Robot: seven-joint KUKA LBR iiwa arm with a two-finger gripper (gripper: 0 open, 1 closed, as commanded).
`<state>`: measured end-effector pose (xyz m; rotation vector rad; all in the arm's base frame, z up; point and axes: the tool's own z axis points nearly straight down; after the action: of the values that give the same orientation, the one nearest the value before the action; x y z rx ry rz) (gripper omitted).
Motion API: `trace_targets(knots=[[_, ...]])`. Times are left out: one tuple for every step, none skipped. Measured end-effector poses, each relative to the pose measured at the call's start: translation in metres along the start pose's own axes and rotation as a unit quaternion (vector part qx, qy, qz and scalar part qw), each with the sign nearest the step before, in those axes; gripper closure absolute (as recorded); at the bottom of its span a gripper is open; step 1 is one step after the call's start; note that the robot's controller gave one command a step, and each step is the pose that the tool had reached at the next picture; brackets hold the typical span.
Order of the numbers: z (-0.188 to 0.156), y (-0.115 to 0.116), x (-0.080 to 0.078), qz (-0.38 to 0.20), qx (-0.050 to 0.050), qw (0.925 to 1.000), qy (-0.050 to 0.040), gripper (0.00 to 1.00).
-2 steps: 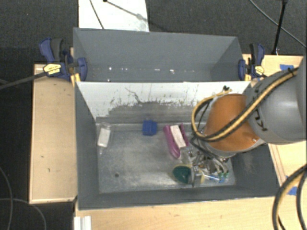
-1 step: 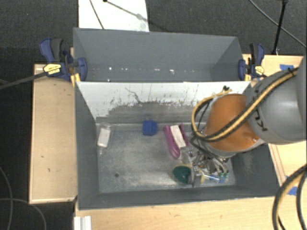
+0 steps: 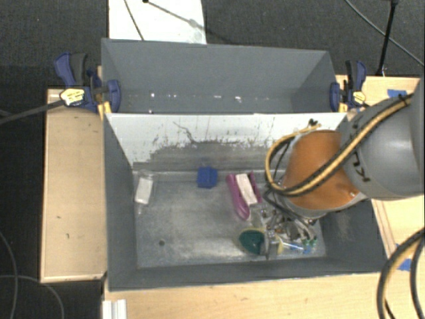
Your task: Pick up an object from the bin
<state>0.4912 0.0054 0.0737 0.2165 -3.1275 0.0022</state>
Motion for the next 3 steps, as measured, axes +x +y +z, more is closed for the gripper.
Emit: trace_targets(knots=[[0.0000,0.0000,0.0000,0.000,0.000,1.0000,0.0000,1.00],[0.0000,0.0000,0.0000,0.000,0.000,1.0000,0.0000,1.00],[0.0000,0.0000,0.0000,0.000,0.000,1.0000,0.0000,1.00]])
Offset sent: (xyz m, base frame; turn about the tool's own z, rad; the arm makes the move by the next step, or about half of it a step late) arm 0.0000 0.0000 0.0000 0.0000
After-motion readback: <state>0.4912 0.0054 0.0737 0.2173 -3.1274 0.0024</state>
